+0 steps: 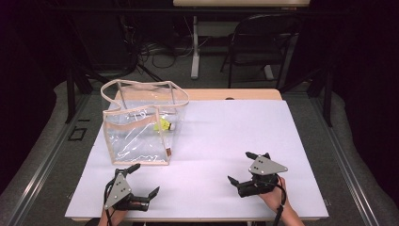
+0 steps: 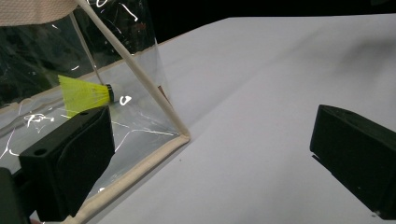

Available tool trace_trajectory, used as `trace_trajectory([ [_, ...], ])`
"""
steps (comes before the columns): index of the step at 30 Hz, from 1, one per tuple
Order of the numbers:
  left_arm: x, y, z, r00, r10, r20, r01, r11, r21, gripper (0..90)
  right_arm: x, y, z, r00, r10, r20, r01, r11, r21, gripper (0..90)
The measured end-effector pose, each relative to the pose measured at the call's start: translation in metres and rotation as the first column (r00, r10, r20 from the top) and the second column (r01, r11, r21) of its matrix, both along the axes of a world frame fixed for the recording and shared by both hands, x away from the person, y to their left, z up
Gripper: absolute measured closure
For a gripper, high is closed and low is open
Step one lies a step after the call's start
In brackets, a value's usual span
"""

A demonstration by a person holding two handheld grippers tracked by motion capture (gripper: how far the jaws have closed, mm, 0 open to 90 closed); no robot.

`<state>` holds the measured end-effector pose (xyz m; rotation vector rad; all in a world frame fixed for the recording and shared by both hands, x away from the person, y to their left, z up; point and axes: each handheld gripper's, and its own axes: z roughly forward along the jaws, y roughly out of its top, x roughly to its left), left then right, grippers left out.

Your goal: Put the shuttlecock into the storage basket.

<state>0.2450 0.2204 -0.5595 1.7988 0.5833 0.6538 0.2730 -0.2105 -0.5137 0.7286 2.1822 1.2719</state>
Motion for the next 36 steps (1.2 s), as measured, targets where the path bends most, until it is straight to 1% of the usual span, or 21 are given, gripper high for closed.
trace_trajectory([
  [2, 0.0, 0.0, 0.0, 1.0, -0.001, 0.0, 0.001, 1.0, 0.001, 0.0, -0.004, -0.003, -0.002, 1.0, -0.003, 0.007, 0.003, 1.0, 0.003, 1.0],
  [3, 0.0, 0.0, 0.0, 1.0, -0.001, 0.0, 0.001, 1.0, 0.002, 0.0, -0.006, -0.005, -0.003, 0.9998, -0.006, 0.02, 0.006, 1.0, -0.001, 1.0],
  [5, 0.0, 0.0, 0.0, 1.0, 0.001, 0.002, -0.001, 1.0, 0.005, 0.0, -0.01, -0.008, -0.004, 0.9994, -0.014, 0.031, 0.014, 1.0, 0.001, 1.1],
  [9, 0.0, 0.001, 0.0, 1.0, 0.004, 0.001, -0.004, 1.0, 0.006, 0.0, -0.015, -0.013, -0.007, 0.9991, -0.021, 0.036, 0.021, 1.0, 0.0, 1.1],
  [14, 0.001, 0.001, 0.0, 1.0, 0.004, 0.0, -0.004, 1.0, 0.006, 0.0, -0.023, -0.018, -0.012, 0.9985, -0.018, 0.052, 0.018, 1.0, -0.002, 1.0],
  [17, 0.0, 0.0, 0.0, 1.0, 0.004, 0.0, -0.004, 1.0, 0.007, 0.0, -0.029, -0.02, -0.014, 0.9973, -0.015, 0.071, 0.016, 1.0, -0.007, 1.1],
  [19, 0.0, 0.0, 0.0, 1.0, 0.004, -0.002, -0.004, 1.0, 0.002, 0.0, -0.032, -0.021, -0.015, 0.9971, -0.018, 0.074, 0.018, 1.0, -0.01, 1.1],
  [23, 0.001, 0.0, 0.0, 1.0, 0.003, -0.002, -0.003, 1.0, 0.009, 0.0, -0.036, -0.023, -0.017, 0.9971, -0.031, 0.07, 0.032, 0.999, -0.01, 1.2],
  [29, 0.001, 0.0, -0.001, 1.0, 0.005, -0.002, -0.005, 0.9999, 0.01, 0.0, -0.041, -0.025, -0.017, 0.9956, -0.037, 0.087, 0.038, 0.999, -0.008, 1.3],
  [36, 0.002, -0.001, -0.001, 1.0, 0.002, -0.002, -0.002, 0.9999, 0.015, 0.0, -0.041, -0.027, -0.018, 0.9955, -0.037, 0.087, 0.036, 0.999, 0.013, 1.0],
])
